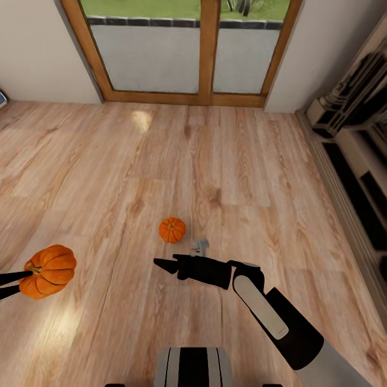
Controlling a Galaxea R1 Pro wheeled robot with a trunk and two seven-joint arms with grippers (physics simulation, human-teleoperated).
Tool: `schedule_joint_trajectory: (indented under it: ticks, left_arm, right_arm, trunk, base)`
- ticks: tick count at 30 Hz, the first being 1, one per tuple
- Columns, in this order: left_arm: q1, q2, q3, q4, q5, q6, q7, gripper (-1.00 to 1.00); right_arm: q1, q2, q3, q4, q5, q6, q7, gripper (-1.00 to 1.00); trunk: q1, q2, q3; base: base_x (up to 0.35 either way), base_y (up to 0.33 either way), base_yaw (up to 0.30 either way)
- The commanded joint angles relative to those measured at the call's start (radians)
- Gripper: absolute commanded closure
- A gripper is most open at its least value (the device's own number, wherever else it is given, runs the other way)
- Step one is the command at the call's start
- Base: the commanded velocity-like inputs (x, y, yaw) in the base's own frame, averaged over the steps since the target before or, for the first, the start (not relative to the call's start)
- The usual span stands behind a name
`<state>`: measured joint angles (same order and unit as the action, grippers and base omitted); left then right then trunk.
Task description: Place each of the two pumpkins and all three candles from the living room inside a cabinet in the living room (use any cabinet), then make sure every cabinet is closed, and position the cauldron so it is next to a table in the living room.
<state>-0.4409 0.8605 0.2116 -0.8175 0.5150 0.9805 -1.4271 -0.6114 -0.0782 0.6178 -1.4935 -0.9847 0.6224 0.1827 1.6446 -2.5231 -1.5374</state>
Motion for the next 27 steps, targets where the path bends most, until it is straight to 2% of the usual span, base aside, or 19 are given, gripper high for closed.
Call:
schedule_joint_trajectory:
  ticks: [1,3,5,7,15,18,25,27]
  left_arm:
    - [-0.001,0.0,0.0,0.0,0.007,0.011,-0.001,1.0]
    - [-0.001,0.0,0.0,0.0,0.007,0.011,-0.001,1.0]
    - [-0.001,0.0,0.0,0.0,0.006,0.011,-0.001,1.0]
    - [-0.001,0.0,0.0,0.0,0.005,0.011,-0.001,1.0]
    - [-0.001,-0.001,-0.001,0.001,0.005,0.011,-0.001,1.0]
    - [-0.001,-0.001,-0.001,0.001,0.005,0.011,-0.001,1.0]
    - [-0.001,-0.001,-0.001,0.004,0.006,0.011,-0.001,1.0]
    - [-0.001,-0.001,-0.001,0.004,0.006,0.011,-0.001,1.0]
  right_arm:
    - [-0.001,0.0,0.0,-0.001,-0.001,0.003,0.0,-1.0]
    - [0.0,0.0,-0.001,-0.002,-0.007,0.004,-0.001,-1.0]
    - [-0.001,-0.002,-0.003,-0.008,-0.051,0.007,-0.003,-1.0]
    - [-0.001,-0.005,-0.003,-0.007,-0.057,0.006,-0.003,-1.0]
    - [-0.001,-0.009,-0.005,-0.003,-0.064,0.006,-0.005,-1.0]
    - [-0.001,-0.009,-0.022,-0.001,-0.065,0.004,-0.006,-1.0]
    - [-0.001,-0.009,-0.03,0.001,-0.064,0.006,-0.008,-1.0]
    - [-0.001,-0.008,-0.035,0.002,-0.064,0.009,-0.036,-1.0]
  trunk:
    - [0.0,0.0,-0.001]
    - [0.0,0.0,-0.001]
    - [0.0,0.0,0.0]
    - [0.0,0.0,0.0]
    - [0.0,0.0,0.0]
    - [0.0,0.0,0.0]
    - [0.0,0.0,0.0]
    - [0.0,0.0,0.0]
  base:
    - [0.303,0.139,0.0]
    - [0.298,0.152,0.0]
    - [0.286,0.172,0.0]
    - [0.282,0.175,0.0]
    - [0.277,0.075,0.0]
    - [0.225,-0.047,0.0]
    - [0.236,-0.069,0.0]
    - [0.078,-0.009,0.0]
